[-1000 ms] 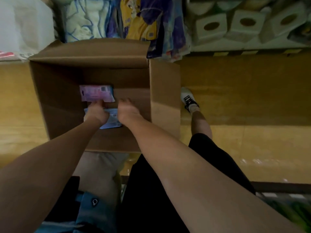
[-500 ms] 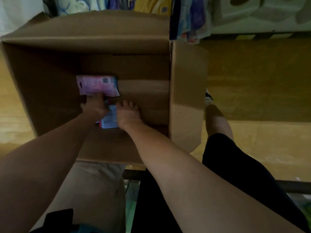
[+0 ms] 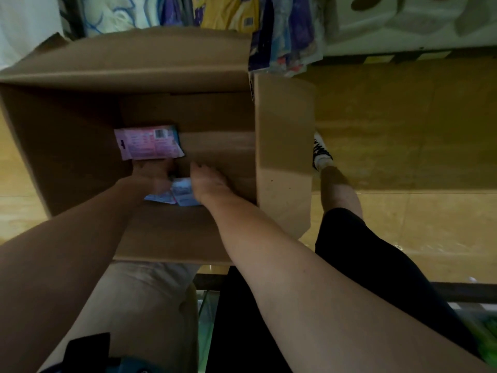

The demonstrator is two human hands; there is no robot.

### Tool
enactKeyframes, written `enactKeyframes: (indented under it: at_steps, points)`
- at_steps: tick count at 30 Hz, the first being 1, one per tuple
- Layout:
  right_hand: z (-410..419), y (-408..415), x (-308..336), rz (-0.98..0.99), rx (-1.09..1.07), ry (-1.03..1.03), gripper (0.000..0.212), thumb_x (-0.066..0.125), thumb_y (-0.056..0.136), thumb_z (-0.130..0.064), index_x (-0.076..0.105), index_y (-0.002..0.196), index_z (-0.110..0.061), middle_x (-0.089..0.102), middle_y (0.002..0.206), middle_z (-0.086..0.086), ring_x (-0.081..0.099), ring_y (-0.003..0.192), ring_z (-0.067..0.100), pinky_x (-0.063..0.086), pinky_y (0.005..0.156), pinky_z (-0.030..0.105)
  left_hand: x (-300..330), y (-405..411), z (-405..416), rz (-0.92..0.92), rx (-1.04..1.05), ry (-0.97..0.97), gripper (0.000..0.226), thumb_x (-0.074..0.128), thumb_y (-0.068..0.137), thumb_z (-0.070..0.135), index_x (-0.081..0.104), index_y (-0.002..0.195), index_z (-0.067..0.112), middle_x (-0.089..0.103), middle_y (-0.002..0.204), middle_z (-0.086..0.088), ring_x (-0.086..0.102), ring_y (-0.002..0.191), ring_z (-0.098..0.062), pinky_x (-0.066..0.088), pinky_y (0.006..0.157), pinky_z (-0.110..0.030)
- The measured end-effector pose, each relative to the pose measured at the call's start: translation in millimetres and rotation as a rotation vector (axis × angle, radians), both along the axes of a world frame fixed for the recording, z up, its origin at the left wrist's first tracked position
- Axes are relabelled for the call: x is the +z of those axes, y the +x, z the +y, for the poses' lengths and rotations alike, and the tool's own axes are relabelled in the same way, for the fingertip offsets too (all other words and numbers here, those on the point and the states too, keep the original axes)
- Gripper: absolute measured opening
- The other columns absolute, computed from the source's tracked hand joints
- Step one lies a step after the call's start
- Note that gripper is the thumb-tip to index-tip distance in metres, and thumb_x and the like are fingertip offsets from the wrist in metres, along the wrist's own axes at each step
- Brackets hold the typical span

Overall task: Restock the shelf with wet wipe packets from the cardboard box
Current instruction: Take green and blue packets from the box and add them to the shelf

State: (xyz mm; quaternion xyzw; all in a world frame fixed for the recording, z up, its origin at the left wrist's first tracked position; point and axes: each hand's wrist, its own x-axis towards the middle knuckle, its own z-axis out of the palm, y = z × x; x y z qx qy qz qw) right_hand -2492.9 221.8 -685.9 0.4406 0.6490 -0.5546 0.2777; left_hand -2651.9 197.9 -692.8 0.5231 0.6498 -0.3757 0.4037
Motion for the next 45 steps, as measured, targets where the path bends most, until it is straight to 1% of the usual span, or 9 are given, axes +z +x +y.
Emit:
enactKeyframes:
  at_steps: [3,8,16,21,26,29,32,35,45]
  points:
    - [-0.6,8.2,1.1,-0.033,0.037,0.028,0.045,0.047,0.102,-0.017,0.042,0.146,-0.017,0.044,0.146,0.014,0.041,0.135,0.032,0.035,0.112,0.045,3.8,10.9,-0.3,0.009,-0.099,0.009,0.035,0.059,0.089,0.035,0.061,0.124,0.037,0.055,0.134,-0.006,0.047,0.125,-0.033,0.037,0.104,-0.045]
    - [5.4,12.6,5.1,-0.071,0.098,0.036,0.046,0.059,0.097,-0.024,0.050,0.141,-0.016,0.044,0.148,0.011,0.038,0.138,0.030,0.033,0.111,0.043,9.1,26.1,-1.9,0.023,-0.134,0.034,0.035,0.056,0.093,0.032,0.061,0.127,0.036,0.056,0.135,-0.009,0.047,0.124,-0.032,0.037,0.104,-0.039]
    - [32.1,19.7,37.9,-0.067,0.085,0.055,0.048,0.059,0.097,-0.026,0.046,0.142,-0.016,0.051,0.142,0.012,0.048,0.131,0.031,0.043,0.104,0.047,38.5,44.1,13.3,0.046,-0.004,0.085,0.038,0.055,0.096,0.031,0.054,0.133,0.026,0.056,0.130,-0.014,0.052,0.117,-0.034,0.045,0.097,-0.044]
    - [60.1,27.2,75.9,-0.030,0.141,0.181,0.038,0.059,0.096,-0.029,0.056,0.132,-0.019,0.057,0.134,0.007,0.054,0.123,0.027,0.042,0.096,0.038,71.2,50.0,36.2,0.078,0.049,0.108,0.031,0.050,0.098,0.022,0.046,0.128,0.018,0.057,0.122,-0.020,0.056,0.108,-0.036,0.049,0.092,-0.049]
    - [86.0,39.5,117.4,0.032,0.167,0.321,0.030,0.049,0.100,-0.026,0.059,0.128,-0.023,0.059,0.132,0.006,0.054,0.124,0.028,0.039,0.093,0.038,114.6,62.4,63.7,0.055,0.103,0.157,0.041,0.053,0.094,0.016,0.045,0.134,0.013,0.056,0.130,-0.022,0.055,0.116,-0.037,0.047,0.092,-0.044]
    - [98.5,51.5,140.9,0.050,0.191,0.370,0.028,0.051,0.098,-0.026,0.059,0.125,-0.024,0.060,0.129,0.006,0.054,0.123,0.030,0.038,0.094,0.040,138.7,76.8,74.4,0.049,0.122,0.194,0.038,0.056,0.092,0.015,0.048,0.129,0.013,0.059,0.126,-0.020,0.057,0.114,-0.036,0.046,0.088,-0.041]
    - [107.5,63.4,160.6,0.057,0.235,0.408,0.027,0.055,0.097,-0.027,0.058,0.123,-0.024,0.060,0.126,0.007,0.054,0.121,0.030,0.038,0.095,0.041,157.6,91.8,82.2,0.088,0.110,0.206,0.048,0.055,0.092,0.015,0.041,0.139,0.015,0.059,0.126,-0.018,0.058,0.113,-0.035,0.049,0.086,-0.042]
    - [113.5,75.2,176.9,0.078,0.269,0.435,0.026,0.058,0.095,-0.027,0.058,0.121,-0.024,0.060,0.122,0.006,0.055,0.117,0.030,0.039,0.093,0.041,173.2,103.4,86.5,0.094,0.114,0.211,0.041,0.055,0.092,0.015,0.044,0.132,0.016,0.061,0.122,-0.017,0.059,0.109,-0.035,0.052,0.085,-0.045]
    - [150.4,105.1,238.5,0.206,0.322,0.560,0.032,0.063,0.090,-0.024,0.057,0.121,-0.025,0.059,0.128,0.007,0.050,0.124,0.030,0.038,0.099,0.041,239.4,127.7,117.3,0.168,0.162,0.256,0.044,0.064,0.084,0.015,0.046,0.125,0.019,0.059,0.124,-0.011,0.057,0.112,-0.033,0.050,0.085,-0.043]
